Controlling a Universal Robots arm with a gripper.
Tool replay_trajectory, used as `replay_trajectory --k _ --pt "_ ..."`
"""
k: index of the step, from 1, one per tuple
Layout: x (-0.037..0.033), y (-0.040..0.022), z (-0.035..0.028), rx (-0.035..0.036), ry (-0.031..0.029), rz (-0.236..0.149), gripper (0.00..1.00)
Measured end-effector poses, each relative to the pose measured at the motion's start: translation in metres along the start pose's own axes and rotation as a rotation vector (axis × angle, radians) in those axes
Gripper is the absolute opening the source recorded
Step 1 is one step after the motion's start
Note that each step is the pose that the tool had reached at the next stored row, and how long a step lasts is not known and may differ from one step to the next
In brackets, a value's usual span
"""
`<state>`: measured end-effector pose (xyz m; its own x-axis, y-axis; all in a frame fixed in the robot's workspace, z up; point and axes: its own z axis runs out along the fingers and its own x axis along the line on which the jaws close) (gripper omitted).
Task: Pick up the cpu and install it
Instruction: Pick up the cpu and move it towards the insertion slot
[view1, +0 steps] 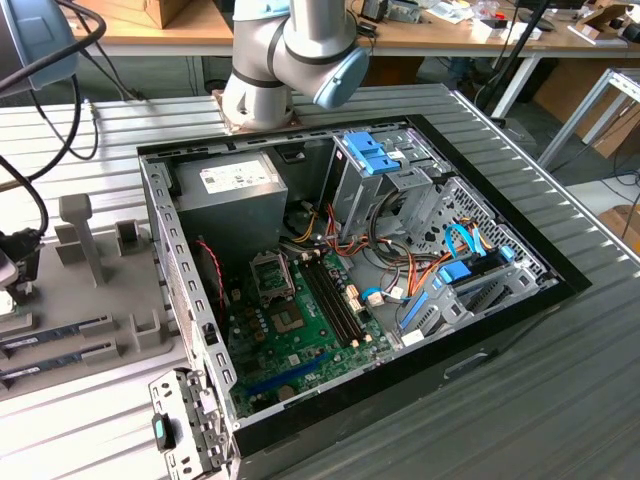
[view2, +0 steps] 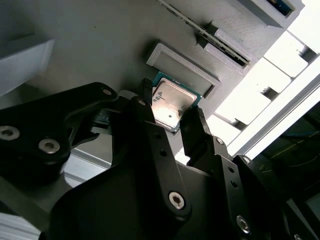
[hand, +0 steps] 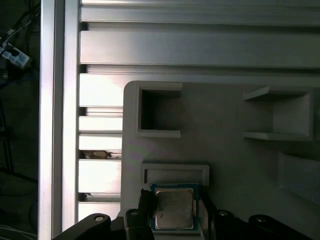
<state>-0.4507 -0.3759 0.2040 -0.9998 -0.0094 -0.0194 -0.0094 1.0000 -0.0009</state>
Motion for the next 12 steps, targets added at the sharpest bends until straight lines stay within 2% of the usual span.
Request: replay_trajectory --k 12 --pt "-0.0001 0.0 -0.0068 -0.004 0.0 0.0 0.47"
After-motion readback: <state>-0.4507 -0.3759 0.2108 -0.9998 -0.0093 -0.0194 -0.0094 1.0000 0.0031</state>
